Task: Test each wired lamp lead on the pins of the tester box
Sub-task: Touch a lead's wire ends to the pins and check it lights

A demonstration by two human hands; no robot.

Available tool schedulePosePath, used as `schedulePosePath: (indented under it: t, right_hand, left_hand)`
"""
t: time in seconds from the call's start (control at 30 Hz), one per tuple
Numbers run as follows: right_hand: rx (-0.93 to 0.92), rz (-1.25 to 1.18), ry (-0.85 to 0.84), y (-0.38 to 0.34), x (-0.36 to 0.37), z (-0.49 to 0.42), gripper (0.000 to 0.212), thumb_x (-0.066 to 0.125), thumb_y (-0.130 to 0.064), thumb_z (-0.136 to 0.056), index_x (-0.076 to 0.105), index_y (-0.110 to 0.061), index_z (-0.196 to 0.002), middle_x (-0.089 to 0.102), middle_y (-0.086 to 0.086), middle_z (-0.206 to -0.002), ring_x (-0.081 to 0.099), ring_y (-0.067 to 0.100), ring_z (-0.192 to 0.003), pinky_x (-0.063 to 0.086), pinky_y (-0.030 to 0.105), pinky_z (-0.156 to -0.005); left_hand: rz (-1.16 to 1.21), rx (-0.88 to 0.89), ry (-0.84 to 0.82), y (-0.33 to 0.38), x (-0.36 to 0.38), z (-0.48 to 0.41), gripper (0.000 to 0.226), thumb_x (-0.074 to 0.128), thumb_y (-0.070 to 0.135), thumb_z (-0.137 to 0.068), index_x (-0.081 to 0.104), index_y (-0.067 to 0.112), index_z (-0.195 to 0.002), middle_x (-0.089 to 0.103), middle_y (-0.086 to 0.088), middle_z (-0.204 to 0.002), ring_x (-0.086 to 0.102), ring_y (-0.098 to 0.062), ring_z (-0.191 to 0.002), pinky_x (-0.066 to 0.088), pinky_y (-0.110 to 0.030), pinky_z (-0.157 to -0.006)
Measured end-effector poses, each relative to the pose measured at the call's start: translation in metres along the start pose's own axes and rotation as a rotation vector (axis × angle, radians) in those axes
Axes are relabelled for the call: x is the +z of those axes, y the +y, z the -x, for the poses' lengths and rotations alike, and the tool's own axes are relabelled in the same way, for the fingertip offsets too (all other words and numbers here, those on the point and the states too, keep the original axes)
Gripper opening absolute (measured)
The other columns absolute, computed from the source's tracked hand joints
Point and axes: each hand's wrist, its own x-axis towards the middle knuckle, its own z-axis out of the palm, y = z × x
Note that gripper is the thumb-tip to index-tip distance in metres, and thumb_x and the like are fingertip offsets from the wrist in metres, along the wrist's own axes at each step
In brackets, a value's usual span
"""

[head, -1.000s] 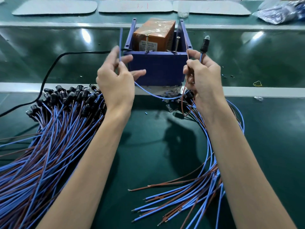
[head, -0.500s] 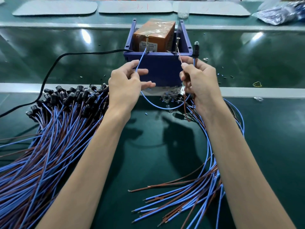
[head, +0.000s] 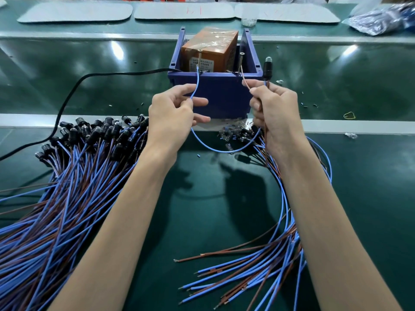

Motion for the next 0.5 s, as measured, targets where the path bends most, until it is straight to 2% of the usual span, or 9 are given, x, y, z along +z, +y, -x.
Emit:
schedulePosePath:
  t: [0.17, 0.5]
  right_hand:
    - [0.005, -0.001, 0.001, -0.0002, 0.0003, 0.0006, 0.025, 0.045, -0.002, -0.092, 0.068, -0.007, -0.096, 0.033, -0.009, -0.046, 0.021, 0.003, -0.040, 0.018, 0.016, -0.038]
    - [0.007, -0.011, -0.009, -0.0028, -0.0013, 0.0022, 0.026, 0.044, -0.001, -0.091, 0.069, -0.006, -0.094, 0.031, -0.010, -0.044, 0.019, 0.004, -0.039, 0.016, 0.017, -0.039]
  left_hand:
    - [-0.005, 0.009, -0.009, 0.0018, -0.0003, 0.0011, 0.032, 0.040, 0.003, -0.097, 0.061, 0.022, -0.111, 0.071, 0.011, -0.086, 0.069, -0.006, -0.057, 0.044, -0.010, -0.053]
    - [-0.015, 0.020, -0.029, 0.0034, -0.0007, 0.0022, 0.034, 0.038, 0.001, -0.098, 0.062, 0.022, -0.109, 0.070, 0.009, -0.085, 0.067, -0.005, -0.055, 0.043, -0.009, -0.053]
